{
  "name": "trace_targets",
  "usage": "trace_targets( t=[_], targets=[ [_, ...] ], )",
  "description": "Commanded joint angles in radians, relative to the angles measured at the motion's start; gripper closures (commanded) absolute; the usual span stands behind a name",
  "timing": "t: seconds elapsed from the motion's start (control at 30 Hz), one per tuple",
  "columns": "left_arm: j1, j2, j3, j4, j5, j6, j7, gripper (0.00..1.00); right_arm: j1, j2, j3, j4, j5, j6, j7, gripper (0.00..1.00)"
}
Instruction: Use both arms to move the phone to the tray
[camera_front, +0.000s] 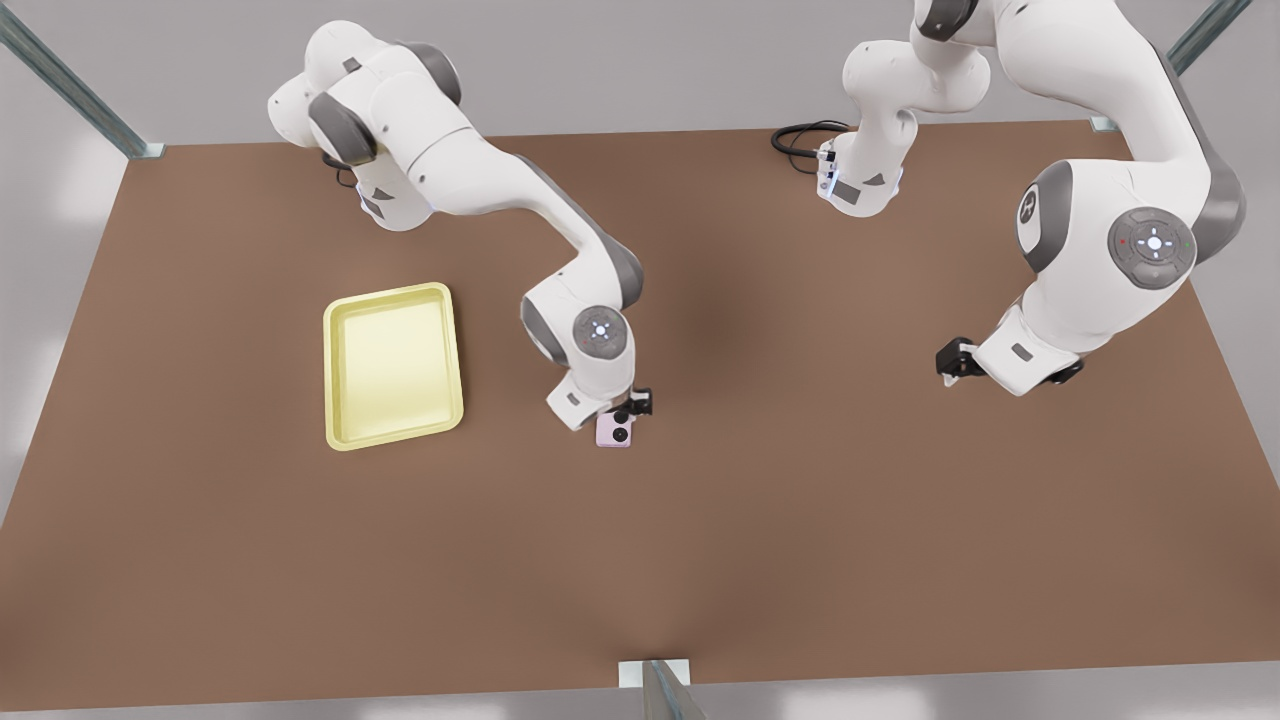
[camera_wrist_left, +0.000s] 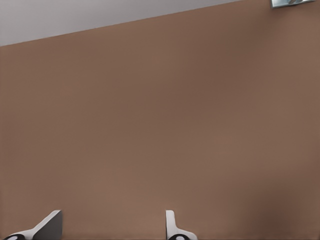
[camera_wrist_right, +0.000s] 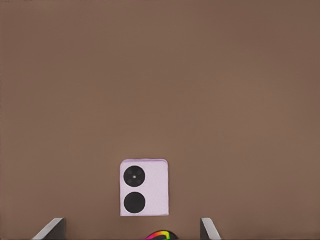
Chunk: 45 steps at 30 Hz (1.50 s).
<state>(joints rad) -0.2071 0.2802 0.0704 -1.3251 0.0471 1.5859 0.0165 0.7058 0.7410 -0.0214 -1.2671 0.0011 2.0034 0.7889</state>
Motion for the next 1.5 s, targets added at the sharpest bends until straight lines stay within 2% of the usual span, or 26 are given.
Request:
trace_targets(
  t=[0.0,0.1,0.23,0.5,0.63,1.4,1.47],
  targets=[
    [0.000,-0.001,0.000,0.001,0.002,-0.014,0.076,0.00,0.003,0.004,0.000,-0.002,0.000,0.077,0.460,0.00],
    [0.000,0.002,0.000,0.001,0.000,-0.012,0.074,0.00,0.004,0.018,0.001,-0.112,-0.019,0.213,0.441,0.00],
    [0.000,0.007,0.000,0.001,0.000,-0.010,0.074,0.00,0.004,0.052,0.011,-0.120,-0.026,0.247,0.437,0.00],
    [0.000,0.010,0.000,0.001,0.000,-0.010,0.068,0.00,0.003,0.084,0.020,-0.137,-0.026,0.259,0.191,0.00],
    [0.000,0.014,0.000,0.001,-0.003,-0.009,0.068,0.00,-0.002,0.106,0.021,-0.164,-0.010,0.337,0.176,0.00],
    [0.002,0.027,0.000,0.000,-0.003,0.002,0.057,0.00,-0.006,0.126,0.034,-0.206,-0.032,0.380,0.095,0.00],
    [0.002,0.028,0.000,0.000,-0.003,0.002,0.057,0.00,-0.006,0.133,0.034,-0.199,-0.030,0.380,0.095,0.03]
  ],
)
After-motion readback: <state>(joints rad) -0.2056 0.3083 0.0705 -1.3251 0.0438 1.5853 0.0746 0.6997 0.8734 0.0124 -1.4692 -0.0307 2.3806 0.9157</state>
